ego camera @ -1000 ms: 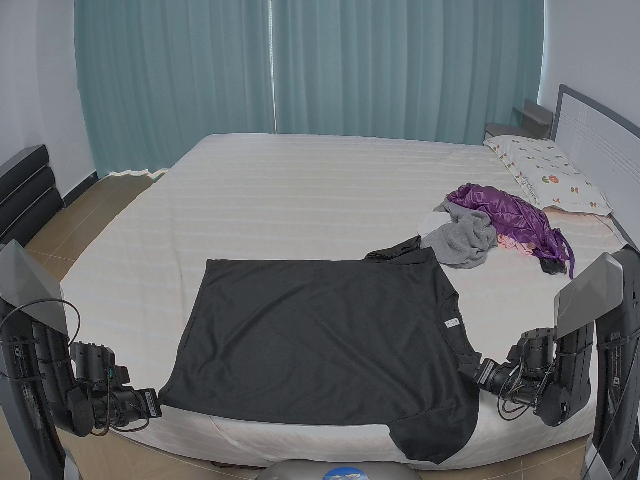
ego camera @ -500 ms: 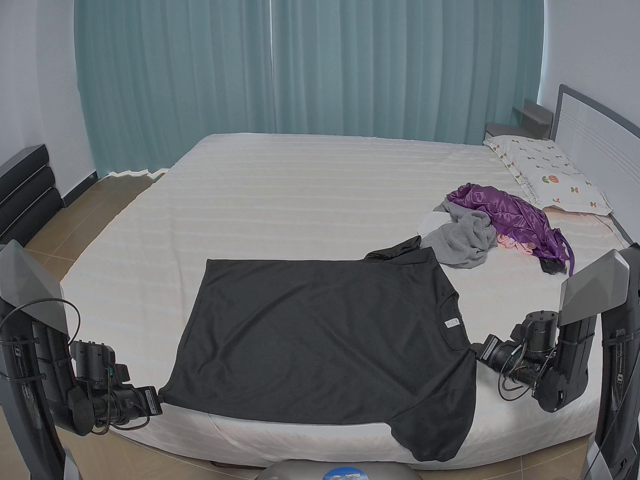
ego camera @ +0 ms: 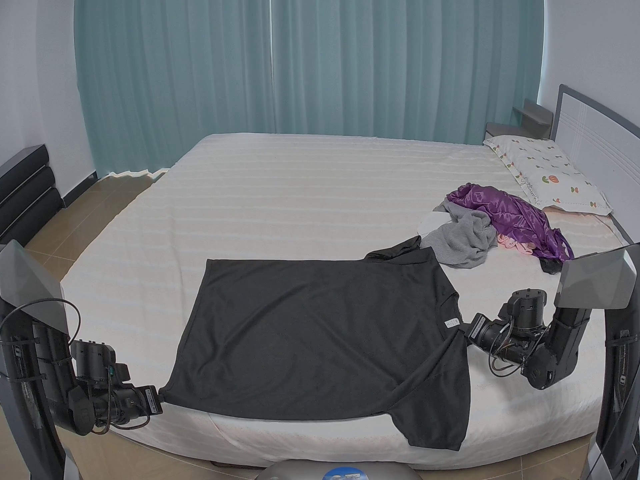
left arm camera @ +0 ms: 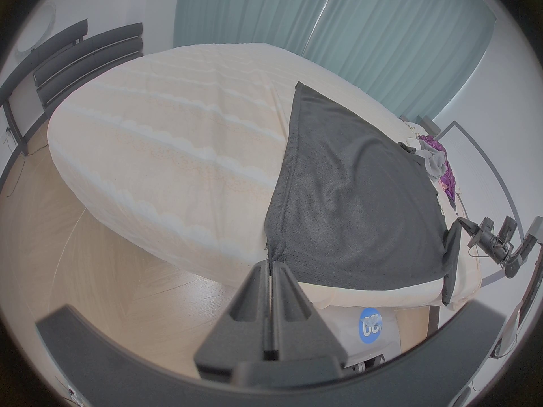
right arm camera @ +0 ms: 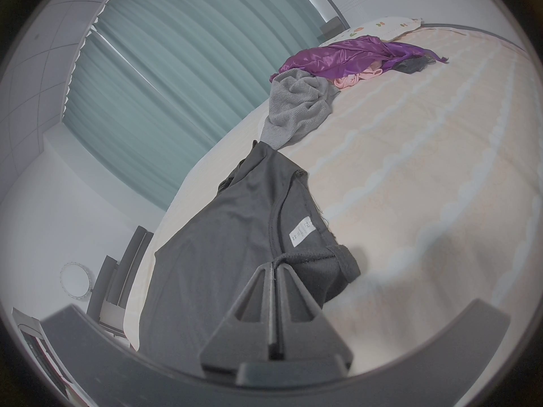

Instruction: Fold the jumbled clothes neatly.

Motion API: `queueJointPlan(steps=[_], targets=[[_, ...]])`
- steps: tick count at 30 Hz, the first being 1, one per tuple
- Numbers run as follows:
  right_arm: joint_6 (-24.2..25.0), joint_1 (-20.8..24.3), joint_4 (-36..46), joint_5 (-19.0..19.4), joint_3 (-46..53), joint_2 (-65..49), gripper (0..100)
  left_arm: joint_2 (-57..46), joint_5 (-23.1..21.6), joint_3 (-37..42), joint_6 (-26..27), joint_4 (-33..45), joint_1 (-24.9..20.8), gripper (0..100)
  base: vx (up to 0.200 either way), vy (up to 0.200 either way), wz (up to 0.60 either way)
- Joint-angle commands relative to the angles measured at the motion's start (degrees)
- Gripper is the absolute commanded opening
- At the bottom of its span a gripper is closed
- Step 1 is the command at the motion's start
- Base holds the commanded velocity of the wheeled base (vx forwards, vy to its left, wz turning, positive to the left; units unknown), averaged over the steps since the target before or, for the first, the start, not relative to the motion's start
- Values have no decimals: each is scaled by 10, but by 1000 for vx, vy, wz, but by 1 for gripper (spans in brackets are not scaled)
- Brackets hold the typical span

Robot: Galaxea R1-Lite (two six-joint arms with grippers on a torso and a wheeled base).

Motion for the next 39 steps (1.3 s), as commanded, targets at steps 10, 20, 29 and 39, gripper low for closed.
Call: queueJointPlan(steps=[10, 20, 29, 39], targets=[[-1, -14, 1, 14, 0, -1, 100, 2, 0, 0, -1, 0, 0, 0, 0, 0, 0], [-65, -22, -129, 113, 198, -14, 100, 1, 0, 0, -2, 0, 0, 0, 0, 0, 0], [-158, -15, -145, 158, 281, 19, 100, 1, 0, 0, -3, 0, 0, 0, 0, 0, 0], [-156, 4, -146, 157, 274, 37, 100, 2, 0, 0, -2, -1, 0, 0, 0, 0, 0]])
